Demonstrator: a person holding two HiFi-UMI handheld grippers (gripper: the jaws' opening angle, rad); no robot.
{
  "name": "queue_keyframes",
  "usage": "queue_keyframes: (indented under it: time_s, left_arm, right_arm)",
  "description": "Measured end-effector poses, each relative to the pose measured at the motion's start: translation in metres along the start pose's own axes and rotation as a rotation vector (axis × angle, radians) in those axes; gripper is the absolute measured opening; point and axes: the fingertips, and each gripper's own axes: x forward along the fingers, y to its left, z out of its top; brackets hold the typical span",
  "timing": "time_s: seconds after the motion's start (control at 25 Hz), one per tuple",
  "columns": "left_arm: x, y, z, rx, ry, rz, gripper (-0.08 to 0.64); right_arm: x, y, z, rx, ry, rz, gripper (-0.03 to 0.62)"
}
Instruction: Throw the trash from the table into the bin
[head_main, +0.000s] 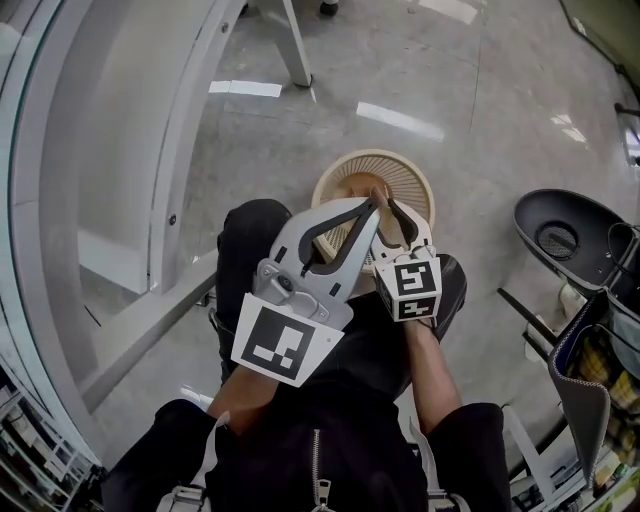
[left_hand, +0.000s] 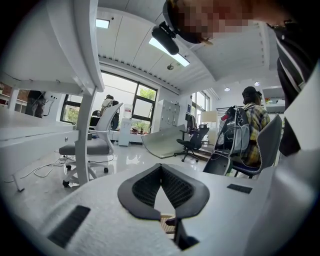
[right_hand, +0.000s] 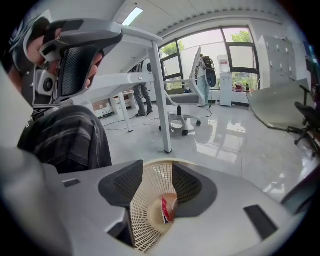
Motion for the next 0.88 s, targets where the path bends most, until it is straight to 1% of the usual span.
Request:
queue_keyframes:
  time_s: [0.12, 0.2, 0.28, 0.4, 0.52, 0.68, 0.88]
  left_arm:
    - [-0.004, -0.006, 0.019, -0.035, 0.013, -0.009, 0.008]
    - [-0.007, -0.014, 0.036, -0.052, 0.028, -0.021, 0.008]
    - [-0.01, -0.025, 0.058, -0.052, 0.04, -0.036, 0.008]
    - [-0.015, -0.035, 0.094, -0.036, 0.026, -0.042, 0.008]
    - [-0.027, -0.03, 0.126, -0.038, 0.044, -0.019, 0.008]
    - [-0.042, -0.029, 0.174, -0.087, 0.071, 0.008, 0.008]
    - [-0.056, -0.041, 0.244, -0.084, 0.086, 0.016, 0.008]
  right_arm:
    - [-0.019, 0.004, 0.017, -0.003, 0.014, -0.013, 0.128]
    - [-0.035, 0.008, 0.034, -0.001, 0.017, -0.015, 0.108]
    - [-0.053, 0.013, 0.056, -0.001, 0.01, -0.019, 0.063]
    - [-0.083, 0.02, 0.093, -0.003, -0.004, -0.026, 0.034]
    - [-0.113, 0.03, 0.133, -0.008, -0.019, -0.017, 0.025]
    - [-0.158, 0.04, 0.189, -0.016, -0.045, -0.027, 0.018]
    - [-0.222, 0.045, 0.259, -0.008, -0.072, -0.056, 0.018]
